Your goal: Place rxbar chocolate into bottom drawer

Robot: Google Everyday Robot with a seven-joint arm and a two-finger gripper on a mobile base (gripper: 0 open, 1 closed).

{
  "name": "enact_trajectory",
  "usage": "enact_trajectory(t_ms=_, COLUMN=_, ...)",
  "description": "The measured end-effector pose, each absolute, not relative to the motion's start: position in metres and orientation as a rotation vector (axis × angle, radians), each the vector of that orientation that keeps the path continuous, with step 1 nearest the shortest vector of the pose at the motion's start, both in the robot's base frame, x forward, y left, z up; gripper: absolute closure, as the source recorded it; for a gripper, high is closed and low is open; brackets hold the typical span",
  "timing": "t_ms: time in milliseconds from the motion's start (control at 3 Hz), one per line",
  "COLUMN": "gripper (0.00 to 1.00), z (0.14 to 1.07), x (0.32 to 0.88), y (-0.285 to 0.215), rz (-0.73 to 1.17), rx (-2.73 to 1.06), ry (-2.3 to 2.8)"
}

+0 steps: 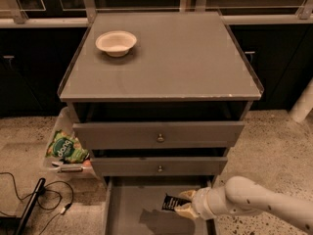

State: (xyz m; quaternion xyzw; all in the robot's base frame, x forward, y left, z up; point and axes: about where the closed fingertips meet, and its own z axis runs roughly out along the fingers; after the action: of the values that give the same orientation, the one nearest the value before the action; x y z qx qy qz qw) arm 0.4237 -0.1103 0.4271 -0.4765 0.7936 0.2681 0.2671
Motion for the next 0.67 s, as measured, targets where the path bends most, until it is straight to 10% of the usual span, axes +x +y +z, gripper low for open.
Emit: enact_trajectory(t_ms=667, gripper=1.00, z=0.3895, x=0.4308, y=-0.1186, rz=0.720, rx=-1.225, ry=2.154)
